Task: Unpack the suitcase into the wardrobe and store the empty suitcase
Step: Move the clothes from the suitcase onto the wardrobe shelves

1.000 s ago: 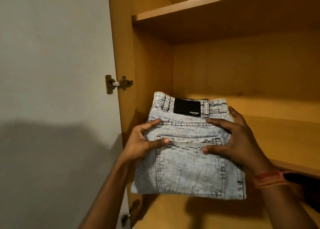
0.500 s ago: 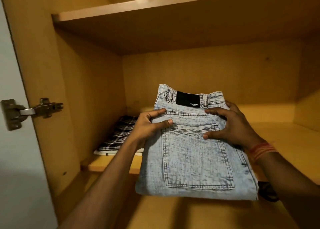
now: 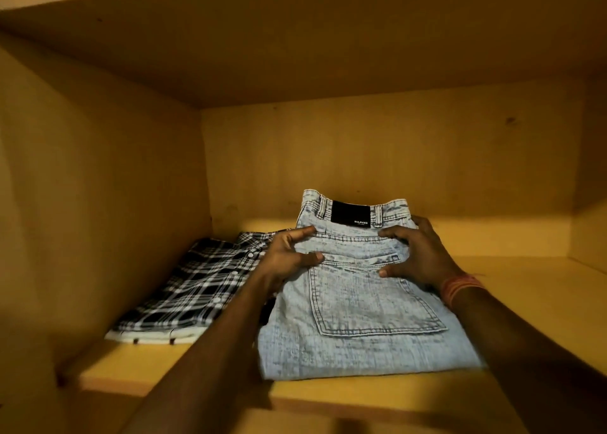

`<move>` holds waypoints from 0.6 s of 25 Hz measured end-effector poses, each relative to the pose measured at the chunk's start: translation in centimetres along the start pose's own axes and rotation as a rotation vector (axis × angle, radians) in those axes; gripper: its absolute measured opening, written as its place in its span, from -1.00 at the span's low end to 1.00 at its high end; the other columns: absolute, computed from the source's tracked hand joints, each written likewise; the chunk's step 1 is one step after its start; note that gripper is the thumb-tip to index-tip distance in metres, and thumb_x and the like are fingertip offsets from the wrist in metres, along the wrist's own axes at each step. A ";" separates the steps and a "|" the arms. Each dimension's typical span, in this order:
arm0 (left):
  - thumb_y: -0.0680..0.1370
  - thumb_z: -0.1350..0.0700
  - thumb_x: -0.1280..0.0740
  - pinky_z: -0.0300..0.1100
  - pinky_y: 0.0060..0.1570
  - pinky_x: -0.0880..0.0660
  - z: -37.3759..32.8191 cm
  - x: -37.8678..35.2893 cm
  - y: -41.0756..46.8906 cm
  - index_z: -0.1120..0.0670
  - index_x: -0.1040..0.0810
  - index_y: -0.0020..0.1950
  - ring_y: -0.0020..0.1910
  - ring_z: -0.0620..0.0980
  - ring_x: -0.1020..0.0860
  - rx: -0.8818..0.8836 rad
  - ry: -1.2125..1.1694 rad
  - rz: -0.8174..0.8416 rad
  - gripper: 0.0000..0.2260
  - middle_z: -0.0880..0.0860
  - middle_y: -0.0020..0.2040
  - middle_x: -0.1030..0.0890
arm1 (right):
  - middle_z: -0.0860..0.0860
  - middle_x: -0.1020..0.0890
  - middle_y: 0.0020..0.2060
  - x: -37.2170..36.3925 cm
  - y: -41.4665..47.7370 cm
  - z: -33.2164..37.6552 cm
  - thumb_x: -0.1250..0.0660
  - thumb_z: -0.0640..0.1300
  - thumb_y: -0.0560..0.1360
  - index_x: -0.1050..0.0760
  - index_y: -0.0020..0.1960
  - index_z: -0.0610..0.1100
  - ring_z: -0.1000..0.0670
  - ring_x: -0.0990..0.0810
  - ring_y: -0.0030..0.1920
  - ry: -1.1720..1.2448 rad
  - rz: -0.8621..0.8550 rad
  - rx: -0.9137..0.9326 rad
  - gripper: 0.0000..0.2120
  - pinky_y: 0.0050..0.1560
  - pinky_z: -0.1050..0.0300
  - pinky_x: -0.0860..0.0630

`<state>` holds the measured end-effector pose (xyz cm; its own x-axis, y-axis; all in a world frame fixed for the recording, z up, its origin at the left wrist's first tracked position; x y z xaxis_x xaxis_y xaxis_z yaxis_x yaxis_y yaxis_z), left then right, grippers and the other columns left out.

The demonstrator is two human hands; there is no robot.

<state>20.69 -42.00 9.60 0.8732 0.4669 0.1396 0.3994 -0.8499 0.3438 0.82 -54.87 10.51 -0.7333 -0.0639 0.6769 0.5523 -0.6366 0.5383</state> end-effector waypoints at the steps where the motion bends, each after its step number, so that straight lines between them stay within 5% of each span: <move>1: 0.42 0.41 -0.41 -0.37 -0.44 -0.49 0.5 -0.2 1.4 0.15 -0.45 0.36 0.07 0.09 -0.53 0.012 0.017 -0.007 -0.48 0.02 0.39 -0.39 | -0.10 -0.07 0.49 -0.4 0.8 -0.8 -0.66 -0.07 0.15 -0.50 0.27 0.06 -0.21 -0.31 0.42 0.010 -0.006 -0.008 -0.28 0.40 0.07 -0.25; 3: 0.43 0.41 -0.41 -0.37 -0.36 -0.53 1.9 -0.4 4.1 0.19 -0.43 0.38 0.16 0.06 -0.48 0.027 0.059 0.020 -0.47 0.05 0.43 -0.36 | -0.11 -0.11 0.46 -1.2 2.2 -2.4 -0.66 -0.06 0.14 -0.49 0.26 0.07 -0.22 -0.30 0.41 0.010 -0.009 -0.033 -0.28 0.40 0.04 -0.27; 5: 0.41 0.35 -0.46 -0.17 -0.01 -0.60 4.1 -0.7 6.3 0.15 -0.44 0.37 0.28 -0.01 -0.41 0.049 0.136 0.090 -0.46 0.09 0.48 -0.32 | -0.12 -0.17 0.39 -2.7 3.5 -4.6 -0.65 -0.01 0.16 -0.47 0.28 0.07 -0.21 -0.32 0.37 -0.029 0.049 -0.063 -0.27 0.39 0.03 -0.29; 8: 0.41 0.25 -0.49 -0.07 0.31 -0.39 7.1 -1.1 7.8 0.13 -0.47 0.35 0.43 0.02 -0.31 0.095 0.324 0.172 -0.48 0.10 0.45 -0.36 | -0.13 -0.31 0.27 -5.7 4.7 -8.3 -0.56 0.23 0.18 -0.40 0.33 0.09 -0.19 -0.38 0.27 -0.184 0.283 -0.193 -0.22 0.33 -0.02 -0.38; 11: 0.44 0.28 -0.46 -0.20 0.22 -0.40 7.6 -1.8 8.5 0.13 -0.47 0.36 0.38 -0.07 -0.33 0.096 0.289 0.210 -0.49 0.06 0.43 -0.39 | -0.16 -0.23 0.35 -6.3 5.5 -8.6 -0.51 0.24 0.27 -0.28 0.40 0.15 -0.27 -0.30 0.34 -0.337 0.433 -0.279 -0.22 0.36 -0.15 -0.33; 15: 0.41 0.40 -0.44 -0.36 -0.04 -0.51 7.6 -2.1 9.9 0.16 -0.47 0.36 0.27 -0.10 -0.41 0.120 0.136 0.187 -0.47 -0.08 0.33 -0.42 | -0.06 0.24 0.54 -8.3 5.7 -5.6 -0.48 0.34 0.23 0.10 0.50 0.31 -0.23 0.20 0.52 -0.420 0.672 -0.207 0.04 0.47 -0.26 0.05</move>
<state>24.94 -53.30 5.62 0.8928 0.3205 0.3167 0.2719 -0.9437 0.1886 7.87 -62.26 5.16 -0.0397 -0.2158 0.9756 0.7065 -0.6966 -0.1253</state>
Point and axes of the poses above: each hand's wrist, its own y-axis towards the middle knuckle, its own x-axis out of the back of the hand, z = x × y, the point moved 9 cm from there along y, towards the middle knuckle
